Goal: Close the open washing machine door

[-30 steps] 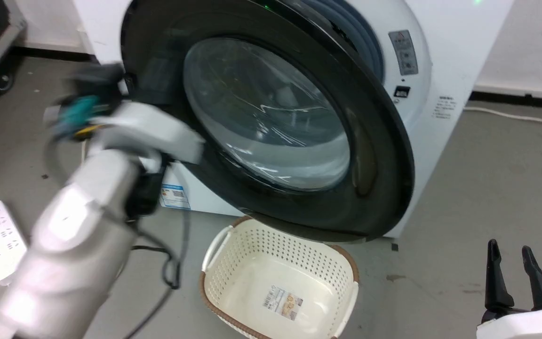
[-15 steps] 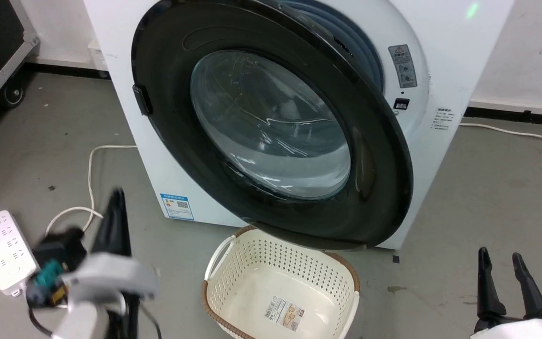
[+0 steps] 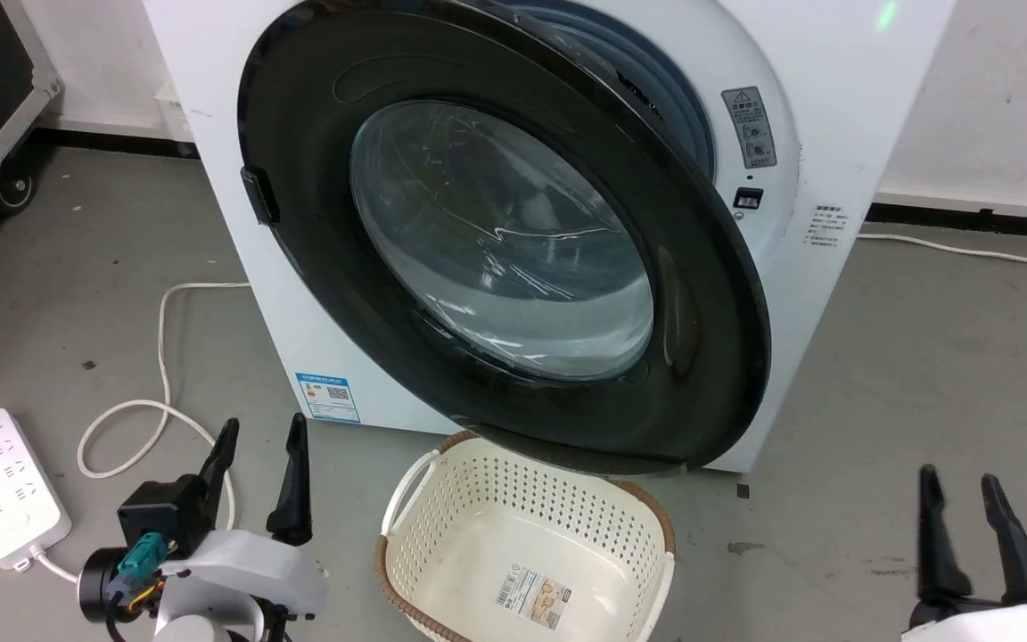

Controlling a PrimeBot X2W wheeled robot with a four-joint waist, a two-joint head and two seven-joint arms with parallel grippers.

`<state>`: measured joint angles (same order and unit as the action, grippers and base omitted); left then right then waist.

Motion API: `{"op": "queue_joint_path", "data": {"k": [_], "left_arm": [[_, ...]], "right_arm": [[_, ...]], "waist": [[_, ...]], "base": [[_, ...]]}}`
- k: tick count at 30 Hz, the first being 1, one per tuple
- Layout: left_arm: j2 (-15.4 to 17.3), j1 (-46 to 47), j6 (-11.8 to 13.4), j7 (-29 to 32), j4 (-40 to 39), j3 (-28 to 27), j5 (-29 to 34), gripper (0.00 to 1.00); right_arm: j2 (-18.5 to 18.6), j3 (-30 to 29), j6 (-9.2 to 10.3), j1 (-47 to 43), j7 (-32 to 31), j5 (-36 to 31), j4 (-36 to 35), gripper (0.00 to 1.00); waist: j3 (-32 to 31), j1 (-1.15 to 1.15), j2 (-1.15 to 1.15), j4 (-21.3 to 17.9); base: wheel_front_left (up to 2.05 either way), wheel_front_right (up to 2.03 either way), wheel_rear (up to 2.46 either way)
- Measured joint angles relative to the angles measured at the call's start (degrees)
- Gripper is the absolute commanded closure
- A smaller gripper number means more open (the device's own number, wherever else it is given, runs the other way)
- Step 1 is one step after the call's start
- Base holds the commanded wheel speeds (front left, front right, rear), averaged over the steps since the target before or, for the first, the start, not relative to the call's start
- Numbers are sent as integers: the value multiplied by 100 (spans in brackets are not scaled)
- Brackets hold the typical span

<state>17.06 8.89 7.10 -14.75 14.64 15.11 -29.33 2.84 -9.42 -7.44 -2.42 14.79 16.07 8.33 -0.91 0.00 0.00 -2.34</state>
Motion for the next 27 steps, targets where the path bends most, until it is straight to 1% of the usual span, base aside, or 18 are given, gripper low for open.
{"op": "queue_joint_path", "data": {"k": [1, 4, 7, 9, 11, 13, 15, 18, 23, 27], "left_arm": [[-1, -1, 0, 0, -36, 3, 68, 0], [-10, -3, 2, 0, -129, -4, 215, 0], [-33, -8, 30, 0, -192, -42, 294, 0], [-47, -36, 38, 0, -237, -92, 334, 0], [-60, -85, 53, 0, -263, -129, 368, 0], [-99, -113, 54, 0, -285, -145, 405, 0], [-135, -118, 53, 0, -319, -154, 435, 0], [-182, -115, 53, 0, -352, -185, 469, 0], [-252, -72, 29, 0, -414, -220, 558, 0], [-342, -23, 14, 0, -439, -280, 604, 0]], "right_arm": [[0, -27, 0, 1, 0, -15, -3, 100], [0, -107, 1, 34, 0, -270, -133, 100], [13, 85, 1, 192, 1, -554, -412, 100], [20, 549, 1, 360, -22, -713, -504, 100], [18, 1178, 1, 522, -371, -799, -441, 100], [2, 1737, 0, 703, -668, -855, -259, 100], [-21, 2024, -10, 914, -872, -937, 31, 100], [-19, 1972, -10, 1258, -964, -1043, 611, 100], [-8, 1504, -9, 1800, -797, -1236, 1492, 100], [-9, 1121, -9, 2164, -590, -1376, 1928, 100]], "waist": [[-1, 0, 0, -1], [0, 0, 0, 17], [17, 0, 0, 38], [36, 0, 0, 49], [64, 0, 0, 58], [100, 0, 0, 71], [162, 0, 0, 98], [269, 1, 0, 162], [438, 1, 0, 326], [566, 1, 0, 458]], "base": [[0, 0, 0], [0, 0, 0], [0, 0, 0], [0, 0, 0], [0, 0, 0], [0, 0, 0], [0, 0, 0], [0, 0, 0], [0, 0, 0], [0, 0, 0]]}}
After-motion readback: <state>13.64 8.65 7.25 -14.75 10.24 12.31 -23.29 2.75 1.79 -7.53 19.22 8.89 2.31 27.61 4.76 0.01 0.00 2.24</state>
